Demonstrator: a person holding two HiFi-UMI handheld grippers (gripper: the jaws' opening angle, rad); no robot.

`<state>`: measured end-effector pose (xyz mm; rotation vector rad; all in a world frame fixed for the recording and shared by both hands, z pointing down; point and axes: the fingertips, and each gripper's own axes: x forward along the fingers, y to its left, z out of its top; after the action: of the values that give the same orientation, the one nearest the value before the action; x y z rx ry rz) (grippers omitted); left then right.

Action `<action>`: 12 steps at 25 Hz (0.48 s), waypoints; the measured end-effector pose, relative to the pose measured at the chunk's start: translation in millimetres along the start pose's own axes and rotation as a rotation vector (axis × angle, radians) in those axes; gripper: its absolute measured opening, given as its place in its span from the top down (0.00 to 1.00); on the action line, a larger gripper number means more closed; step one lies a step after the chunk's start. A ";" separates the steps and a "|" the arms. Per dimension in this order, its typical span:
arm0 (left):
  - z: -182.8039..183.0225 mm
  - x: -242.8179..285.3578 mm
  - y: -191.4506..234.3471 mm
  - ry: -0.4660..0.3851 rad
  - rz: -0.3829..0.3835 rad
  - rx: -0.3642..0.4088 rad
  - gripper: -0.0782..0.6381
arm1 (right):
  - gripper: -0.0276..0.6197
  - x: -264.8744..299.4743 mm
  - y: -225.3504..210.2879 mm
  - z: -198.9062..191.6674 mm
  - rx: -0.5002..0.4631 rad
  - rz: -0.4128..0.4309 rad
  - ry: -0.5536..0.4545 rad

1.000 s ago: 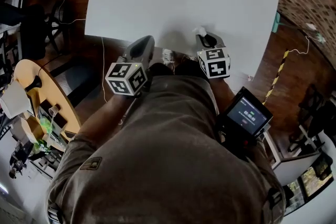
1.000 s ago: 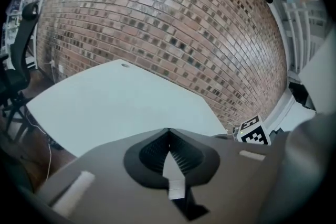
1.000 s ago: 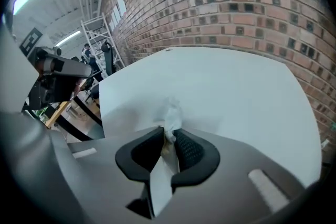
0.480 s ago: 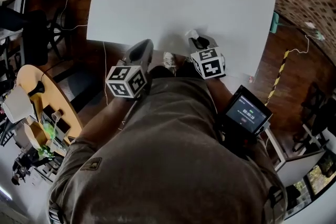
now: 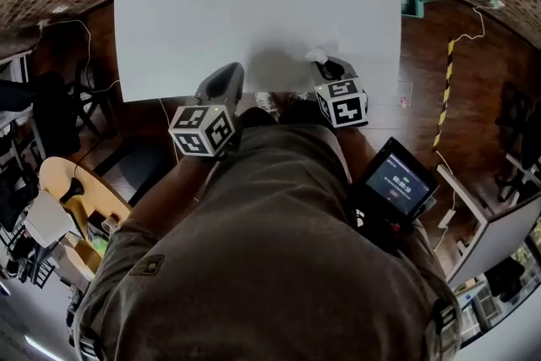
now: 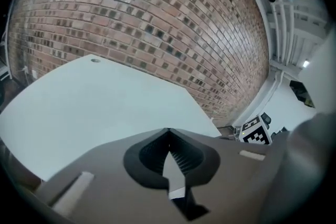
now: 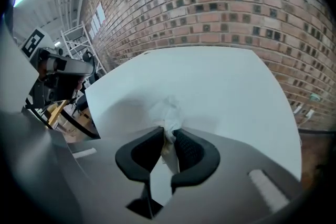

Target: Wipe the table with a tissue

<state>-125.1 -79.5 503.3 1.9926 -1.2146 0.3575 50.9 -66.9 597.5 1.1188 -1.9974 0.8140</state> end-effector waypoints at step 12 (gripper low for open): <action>4.8 4.1 -16.1 -0.014 -0.036 0.023 0.89 | 0.86 -21.9 -17.1 -3.3 0.039 -0.052 -0.022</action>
<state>-110.0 -81.4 495.1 2.0375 -1.1869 0.3417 75.3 -61.9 584.8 1.2019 -1.9699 0.8206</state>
